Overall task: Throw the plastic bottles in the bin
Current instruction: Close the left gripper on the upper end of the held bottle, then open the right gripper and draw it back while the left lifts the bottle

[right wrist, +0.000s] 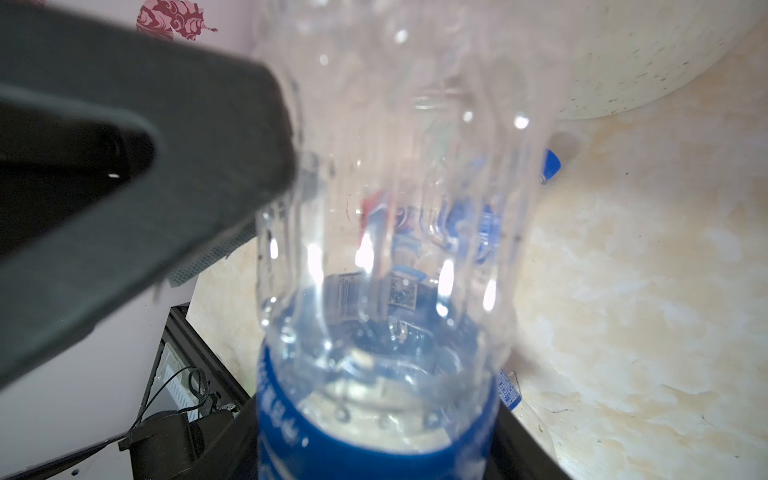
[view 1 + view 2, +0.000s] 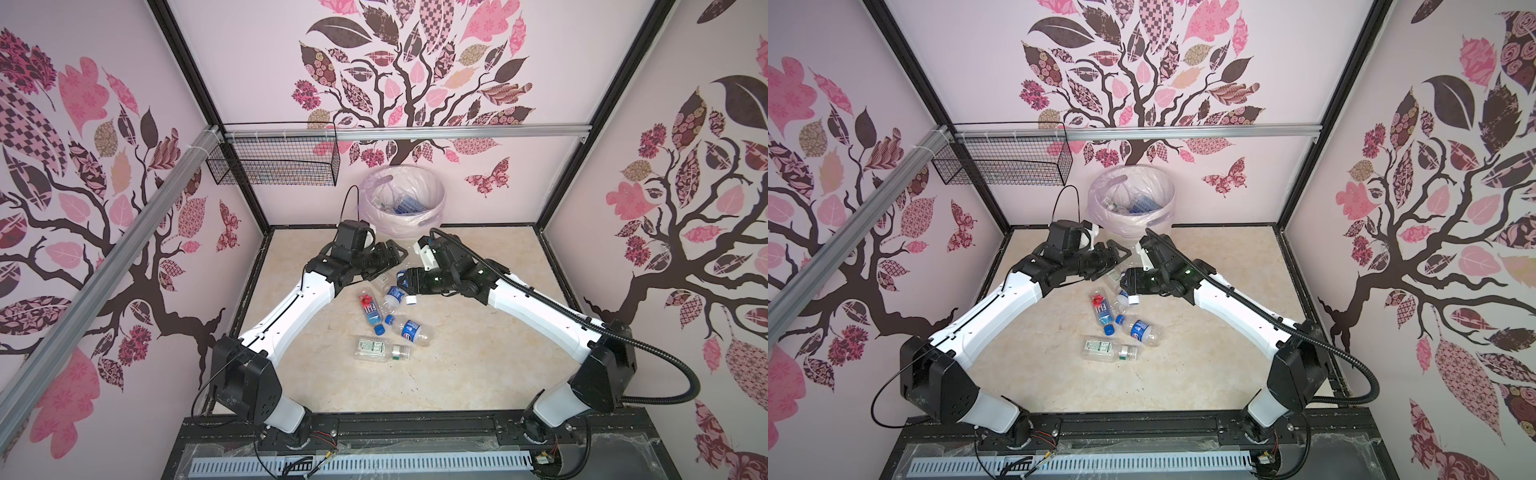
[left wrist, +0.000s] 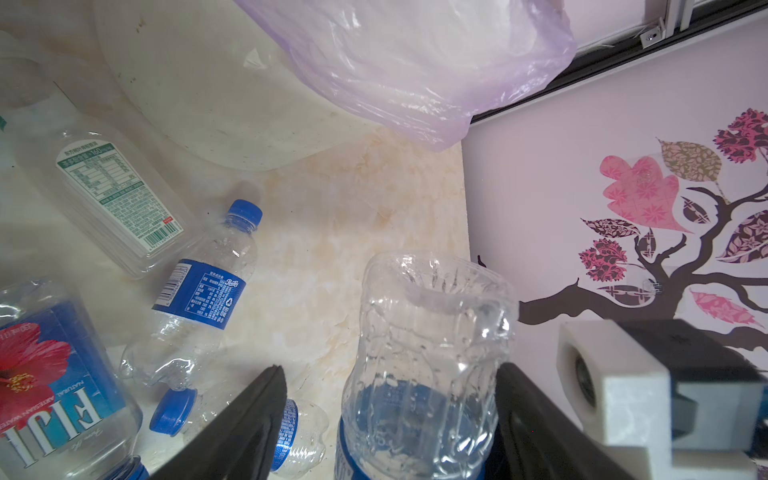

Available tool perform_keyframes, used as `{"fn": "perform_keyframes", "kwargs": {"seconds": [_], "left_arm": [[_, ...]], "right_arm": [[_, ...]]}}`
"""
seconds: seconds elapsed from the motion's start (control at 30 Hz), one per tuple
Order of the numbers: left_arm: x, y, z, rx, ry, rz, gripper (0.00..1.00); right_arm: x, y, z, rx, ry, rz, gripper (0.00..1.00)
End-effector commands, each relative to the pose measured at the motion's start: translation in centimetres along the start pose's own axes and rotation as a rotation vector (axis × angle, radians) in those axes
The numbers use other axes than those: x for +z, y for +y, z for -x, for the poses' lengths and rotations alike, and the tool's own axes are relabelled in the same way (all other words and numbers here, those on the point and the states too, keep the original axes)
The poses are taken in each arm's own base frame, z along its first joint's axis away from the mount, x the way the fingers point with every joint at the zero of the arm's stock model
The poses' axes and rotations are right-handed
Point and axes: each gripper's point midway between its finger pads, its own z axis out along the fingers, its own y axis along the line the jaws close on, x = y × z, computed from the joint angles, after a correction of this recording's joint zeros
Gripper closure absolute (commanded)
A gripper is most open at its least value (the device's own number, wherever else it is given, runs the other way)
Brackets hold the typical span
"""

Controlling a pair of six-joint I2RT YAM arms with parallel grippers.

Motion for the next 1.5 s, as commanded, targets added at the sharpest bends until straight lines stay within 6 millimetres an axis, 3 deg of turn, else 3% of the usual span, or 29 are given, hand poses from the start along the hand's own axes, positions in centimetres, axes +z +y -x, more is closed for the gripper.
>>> {"fn": "perform_keyframes", "kwargs": {"seconds": [0.0, 0.27, 1.03, 1.3, 1.47], "left_arm": [[0.2, 0.6, -0.5, -0.012, 0.011, -0.006, 0.18], [0.2, 0.8, -0.7, -0.024, 0.008, -0.012, 0.2], [1.4, 0.9, -1.3, -0.047, 0.042, -0.044, 0.19], [1.3, 1.2, -1.5, -0.057, 0.041, -0.047, 0.27], [1.1, 1.1, -1.5, -0.058, 0.037, -0.051, 0.4]], "right_arm": [[-2.5, 3.4, 2.5, -0.039, -0.08, 0.106, 0.46], [-2.3, 4.4, 2.4, -0.043, -0.071, 0.154, 0.45], [-1.6, 4.7, 2.6, -0.043, -0.06, 0.162, 0.42], [-1.9, 5.0, 2.7, -0.038, -0.068, 0.177, 0.42], [-2.1, 4.8, 2.7, -0.04, -0.073, 0.166, 0.4]]}}
